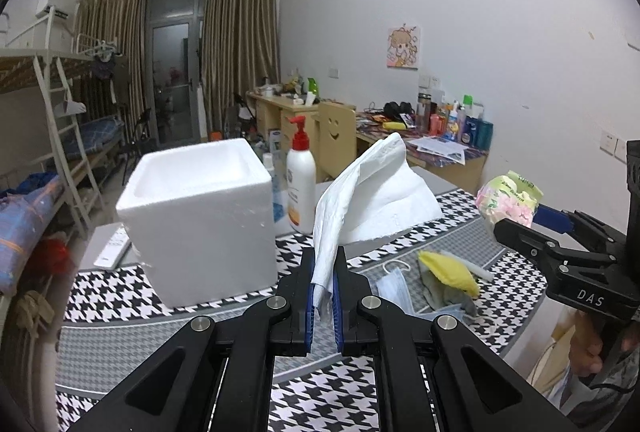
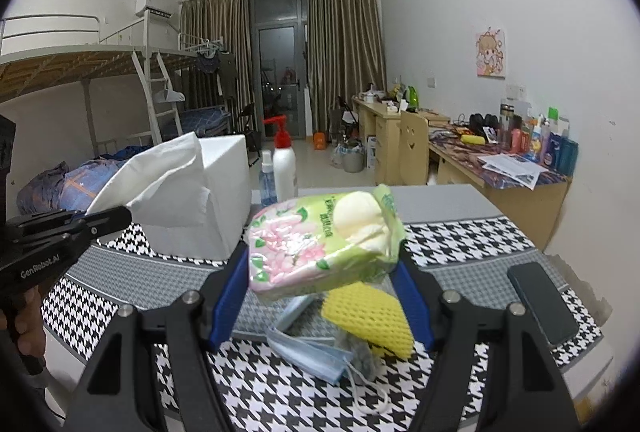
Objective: Organize soft objects
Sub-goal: 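Lift and carry the tissue and tissue pack over the white foam box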
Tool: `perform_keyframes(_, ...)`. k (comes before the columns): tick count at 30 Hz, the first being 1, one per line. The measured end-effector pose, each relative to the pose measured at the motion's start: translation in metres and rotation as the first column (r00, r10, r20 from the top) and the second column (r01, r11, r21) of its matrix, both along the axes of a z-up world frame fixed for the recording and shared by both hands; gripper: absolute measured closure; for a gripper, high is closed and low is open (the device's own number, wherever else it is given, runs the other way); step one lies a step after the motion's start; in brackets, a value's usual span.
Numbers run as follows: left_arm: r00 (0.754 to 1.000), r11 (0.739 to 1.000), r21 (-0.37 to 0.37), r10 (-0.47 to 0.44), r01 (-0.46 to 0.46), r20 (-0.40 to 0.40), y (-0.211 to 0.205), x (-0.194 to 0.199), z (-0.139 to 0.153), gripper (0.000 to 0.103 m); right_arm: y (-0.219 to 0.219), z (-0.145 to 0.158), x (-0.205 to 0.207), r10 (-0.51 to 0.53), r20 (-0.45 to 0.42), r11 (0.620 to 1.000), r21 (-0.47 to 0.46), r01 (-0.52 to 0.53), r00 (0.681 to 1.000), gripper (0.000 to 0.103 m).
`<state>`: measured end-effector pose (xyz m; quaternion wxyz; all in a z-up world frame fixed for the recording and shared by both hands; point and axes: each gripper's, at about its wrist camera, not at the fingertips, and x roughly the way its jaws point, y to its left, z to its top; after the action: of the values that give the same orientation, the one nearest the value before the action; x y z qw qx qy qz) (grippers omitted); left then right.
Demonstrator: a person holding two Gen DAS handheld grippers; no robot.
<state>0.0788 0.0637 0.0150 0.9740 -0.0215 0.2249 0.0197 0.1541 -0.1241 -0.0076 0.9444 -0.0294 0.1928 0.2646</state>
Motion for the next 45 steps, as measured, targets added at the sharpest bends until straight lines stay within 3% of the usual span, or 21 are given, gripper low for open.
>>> perform_keyframes(18, 0.994, 0.995, 0.028, 0.089, -0.091, 0.069, 0.021, 0.002, 0.028, 0.095, 0.030, 0.033, 0.003, 0.074, 0.060, 0.997, 0.031, -0.076, 0.995, 0.030)
perform_keyframes(45, 0.970, 0.973, 0.052, 0.220, -0.226, 0.104, 0.064, 0.031, 0.052, 0.095, 0.102, 0.061, 0.036, 0.175, 0.070, 0.985, -0.020, -0.174, 0.982, 0.030)
